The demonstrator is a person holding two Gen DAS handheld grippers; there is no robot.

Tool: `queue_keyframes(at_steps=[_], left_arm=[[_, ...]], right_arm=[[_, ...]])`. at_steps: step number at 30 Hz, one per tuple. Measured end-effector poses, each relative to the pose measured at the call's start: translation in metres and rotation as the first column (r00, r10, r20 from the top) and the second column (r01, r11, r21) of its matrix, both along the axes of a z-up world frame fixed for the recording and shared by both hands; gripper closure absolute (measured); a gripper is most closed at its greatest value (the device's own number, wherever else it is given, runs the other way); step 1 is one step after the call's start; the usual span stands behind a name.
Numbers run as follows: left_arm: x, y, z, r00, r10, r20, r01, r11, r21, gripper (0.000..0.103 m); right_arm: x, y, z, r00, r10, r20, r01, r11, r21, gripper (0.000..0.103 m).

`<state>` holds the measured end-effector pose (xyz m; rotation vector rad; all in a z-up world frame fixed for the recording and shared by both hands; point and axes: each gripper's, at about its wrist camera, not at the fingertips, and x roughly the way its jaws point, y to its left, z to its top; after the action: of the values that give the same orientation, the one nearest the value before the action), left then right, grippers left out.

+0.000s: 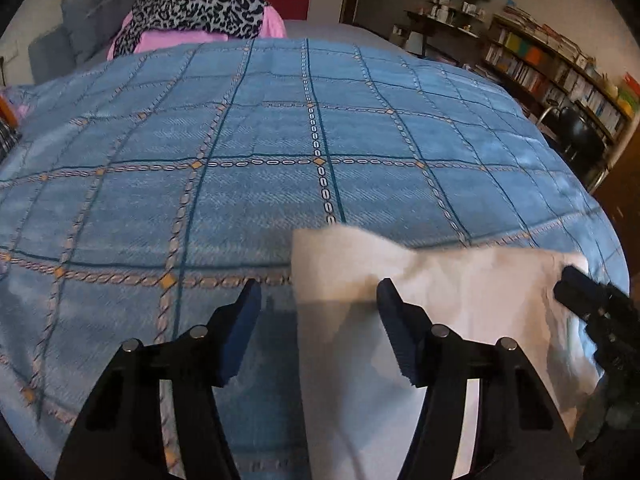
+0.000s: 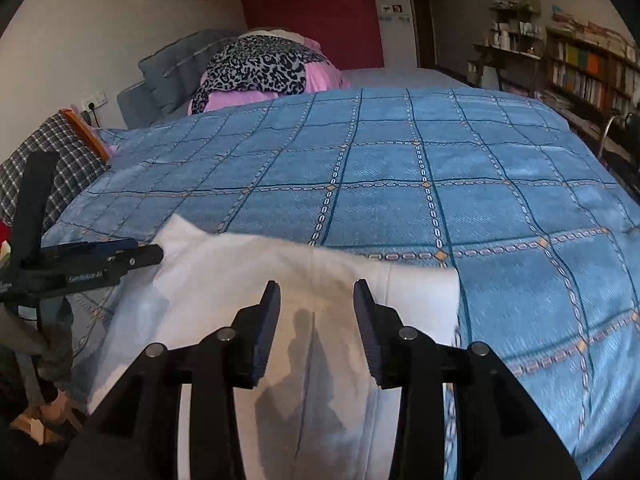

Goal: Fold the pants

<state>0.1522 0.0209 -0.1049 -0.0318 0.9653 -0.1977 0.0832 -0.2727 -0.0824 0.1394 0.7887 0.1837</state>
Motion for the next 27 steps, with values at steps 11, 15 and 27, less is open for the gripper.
queue_keyframes(at_steps=[11,15,27], left_arm=[[0.024,0.0,-0.045,1.0,0.007,-0.022,-0.007,1.0,0.018,0.037],[0.025,0.011,-0.038,0.999,0.031,-0.025,-0.031,0.999,-0.016,0.032],[-0.064,0.012,-0.003,0.996,-0.093,-0.002,0.093,0.996,0.0,0.03]], right_arm=[[0.028,-0.025,-0.049,0.995,-0.057,-0.076,0.062,0.995,0.075,0.073],[0.027,-0.019,-0.049,0.996,-0.053,-0.066,0.055,0.998,0.039,0.072],[-0.045,-0.02,-0.01,0.999,-0.011,0.031,0.01,1.0,0.028,0.065]])
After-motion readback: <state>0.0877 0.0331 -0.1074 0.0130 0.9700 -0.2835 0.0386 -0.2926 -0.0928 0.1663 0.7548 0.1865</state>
